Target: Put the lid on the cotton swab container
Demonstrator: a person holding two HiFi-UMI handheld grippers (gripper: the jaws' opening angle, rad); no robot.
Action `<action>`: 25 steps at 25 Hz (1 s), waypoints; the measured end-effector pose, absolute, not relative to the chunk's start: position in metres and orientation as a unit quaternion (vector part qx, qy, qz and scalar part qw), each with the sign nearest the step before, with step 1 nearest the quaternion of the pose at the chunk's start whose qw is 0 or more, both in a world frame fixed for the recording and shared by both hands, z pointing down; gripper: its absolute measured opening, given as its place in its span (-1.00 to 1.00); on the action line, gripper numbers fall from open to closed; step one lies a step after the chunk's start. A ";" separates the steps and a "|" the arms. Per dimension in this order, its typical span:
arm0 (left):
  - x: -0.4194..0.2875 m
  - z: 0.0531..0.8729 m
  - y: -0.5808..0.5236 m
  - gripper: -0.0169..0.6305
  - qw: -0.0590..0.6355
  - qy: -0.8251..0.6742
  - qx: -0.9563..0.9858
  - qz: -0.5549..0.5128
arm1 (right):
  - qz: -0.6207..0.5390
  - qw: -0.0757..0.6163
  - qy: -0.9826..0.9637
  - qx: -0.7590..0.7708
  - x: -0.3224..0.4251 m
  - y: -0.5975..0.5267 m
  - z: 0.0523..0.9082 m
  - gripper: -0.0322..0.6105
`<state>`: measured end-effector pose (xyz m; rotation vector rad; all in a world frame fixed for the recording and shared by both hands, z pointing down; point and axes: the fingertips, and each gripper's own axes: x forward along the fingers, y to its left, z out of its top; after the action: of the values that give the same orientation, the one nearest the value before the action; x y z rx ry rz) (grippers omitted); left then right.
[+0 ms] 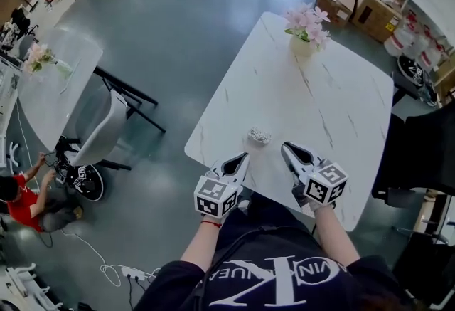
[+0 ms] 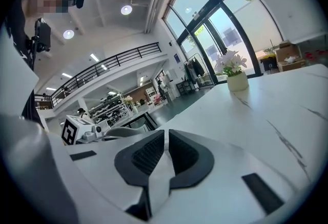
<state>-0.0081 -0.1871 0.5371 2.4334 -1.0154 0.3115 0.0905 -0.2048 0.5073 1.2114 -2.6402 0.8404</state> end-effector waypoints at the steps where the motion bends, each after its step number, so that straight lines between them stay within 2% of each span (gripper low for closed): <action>1: -0.007 0.538 -0.191 -0.92 0.243 -0.372 0.889 0.115 | 0.281 0.055 -0.870 0.401 0.094 -0.214 0.507 -0.89; 3: -0.002 0.542 -0.199 -0.92 0.246 -0.370 0.888 0.118 | 0.288 0.052 -0.869 0.399 0.097 -0.229 0.509 -0.86; 13: 0.012 0.557 -0.215 -0.92 0.259 -0.353 0.889 0.132 | 0.345 0.034 -0.865 0.363 0.091 -0.288 0.531 -0.42; 25: 0.013 0.559 -0.225 -0.92 0.265 -0.355 0.887 0.132 | 0.359 0.000 -0.884 0.299 0.077 -0.295 0.519 -0.42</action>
<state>0.0133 -0.2246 0.5593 2.3962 -0.9582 0.3567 0.0767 -0.2952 0.5188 0.9410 -2.7769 1.1295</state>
